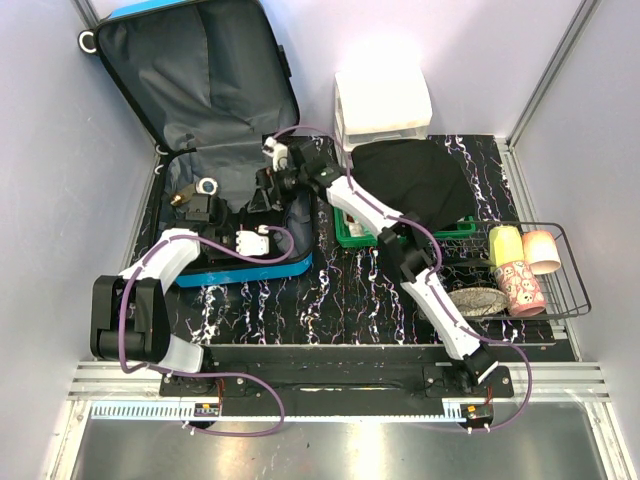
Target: Open, take out, and arrange the luggage
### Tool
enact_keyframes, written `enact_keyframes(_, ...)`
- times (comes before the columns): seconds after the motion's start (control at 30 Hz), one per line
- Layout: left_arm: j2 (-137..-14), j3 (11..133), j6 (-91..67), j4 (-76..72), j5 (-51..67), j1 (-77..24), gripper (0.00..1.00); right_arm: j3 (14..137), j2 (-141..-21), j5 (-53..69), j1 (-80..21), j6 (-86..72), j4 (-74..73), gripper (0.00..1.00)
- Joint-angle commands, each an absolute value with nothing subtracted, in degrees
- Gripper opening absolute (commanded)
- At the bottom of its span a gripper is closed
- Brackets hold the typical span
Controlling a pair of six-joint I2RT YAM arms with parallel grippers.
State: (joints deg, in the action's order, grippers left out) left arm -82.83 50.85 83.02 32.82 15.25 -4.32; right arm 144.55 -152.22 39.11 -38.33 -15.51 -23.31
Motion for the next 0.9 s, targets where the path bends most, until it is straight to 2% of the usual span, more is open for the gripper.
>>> enact_keyframes(0.0, -80.7, 50.3, 85.6, 27.2, 15.1, -4.6, 0.14, 149.2, -154.3, 35.4, -40.6, -14.2, -18.9, 1.00)
enact_keyframes(0.1, -80.7, 50.2, 85.5, 27.0, 14.9, -4.6, 0.14, 147.5, -154.9, 34.1, -42.0, -10.6, -18.7, 1.00)
enact_keyframes(0.2, -81.1, 50.5, 84.4, 26.6, 14.5, -4.6, 0.14, 145.4, -155.2, 34.5, -42.2, -9.7, -18.4, 0.92)
enact_keyframes(0.23, -81.3, 51.1, 83.4, 26.7, 14.4, -4.6, 0.11, 145.3, -155.1, 34.5, -42.2, -9.5, -18.5, 0.76)
enact_keyframes(0.27, -81.5, 51.4, 82.8, 26.7, 14.3, -4.6, 0.09, 145.5, -155.0, 34.7, -42.2, -9.2, -18.6, 0.65)
enact_keyframes(0.3, -81.6, 51.7, 82.2, 26.8, 14.4, -4.5, 0.07, 145.9, -154.8, 34.5, -42.1, -9.1, -19.3, 0.50)
enact_keyframes(0.33, -81.6, 52.4, 81.1, 27.1, 14.6, -4.5, 0.03, 147.4, -154.8, 34.6, -42.1, -8.4, -19.5, 0.23)
enact_keyframes(0.37, -81.6, 52.6, 80.8, 27.6, 14.9, -4.2, 0.00, 148.3, -154.3, 34.6, -42.0, -7.7, -19.8, 0.08)
enact_keyframes(0.4, -81.3, 53.0, 80.3, 27.7, 15.1, -4.1, 0.00, 149.1, -154.1, 34.1, -42.1, -6.9, -20.5, 0.00)
enact_keyframes(0.6, -79.8, 51.7, 80.3, 28.4, 15.6, -3.0, 0.00, 149.9, -147.9, 33.0, -40.5, -1.8, -18.2, 0.00)
enact_keyframes(0.87, -78.0, 51.4, 80.0, 27.5, 15.3, -2.6, 0.00, 144.7, -141.8, 36.0, -37.6, -7.5, -13.5, 0.00)
